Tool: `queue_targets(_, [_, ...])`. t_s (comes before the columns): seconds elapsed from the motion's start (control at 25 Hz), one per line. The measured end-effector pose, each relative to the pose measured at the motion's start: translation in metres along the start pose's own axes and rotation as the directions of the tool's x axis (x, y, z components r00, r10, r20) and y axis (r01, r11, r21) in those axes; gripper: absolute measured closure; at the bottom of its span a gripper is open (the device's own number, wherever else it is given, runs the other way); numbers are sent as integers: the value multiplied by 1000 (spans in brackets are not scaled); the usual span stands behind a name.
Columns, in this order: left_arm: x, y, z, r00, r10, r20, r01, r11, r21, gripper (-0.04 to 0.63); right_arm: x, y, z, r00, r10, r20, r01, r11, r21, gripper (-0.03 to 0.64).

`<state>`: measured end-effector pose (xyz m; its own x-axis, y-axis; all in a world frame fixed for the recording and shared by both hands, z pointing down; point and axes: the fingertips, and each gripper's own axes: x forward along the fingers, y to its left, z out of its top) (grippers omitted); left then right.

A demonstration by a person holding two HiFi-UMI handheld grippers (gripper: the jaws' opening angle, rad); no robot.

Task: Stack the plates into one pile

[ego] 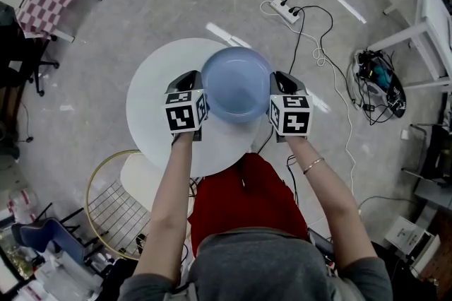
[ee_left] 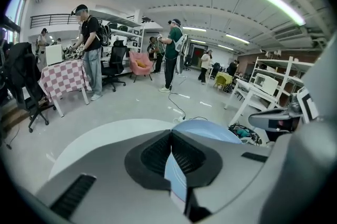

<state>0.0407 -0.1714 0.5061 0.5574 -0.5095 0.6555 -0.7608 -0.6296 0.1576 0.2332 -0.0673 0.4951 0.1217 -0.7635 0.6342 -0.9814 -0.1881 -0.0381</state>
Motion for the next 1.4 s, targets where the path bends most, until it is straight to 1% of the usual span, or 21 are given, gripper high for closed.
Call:
queue_targets(0.24, [-20,-14,10,998,-27,56,26,1000,6,578,-24,13,19,994,57,92,-60,998,26,572])
queue_targets(0.56, [-50,-26,22,990,-41,135,43,999,-8,578,-56,28,48,970,125,210,-133,991,22,580])
queue_targets(0.76, [-65,-28,26,985,-38,170,40,999,-9,579,-74,31,59,955,142,259,-153,988,24,588])
queue_targets(1.0, [-80,-36,30,975,-46,216,49,999,-7,580,-95,37,68,937,166,308,-170,985,-14,588])
queue_targets(1.16, [-94,-41,37,963,-51,266,47,999,20,580,-107,43,72,926,177,332,-171,984,-49,588])
queue_targets(1.28, [-102,-46,38,957,-54,286,44,998,42,580,-116,48,71,915,202,349,-196,979,-53,588])
queue_targets(1.4, [-109,-52,39,951,-53,303,40,998,49,580,-125,51,71,901,228,368,-222,973,-61,588])
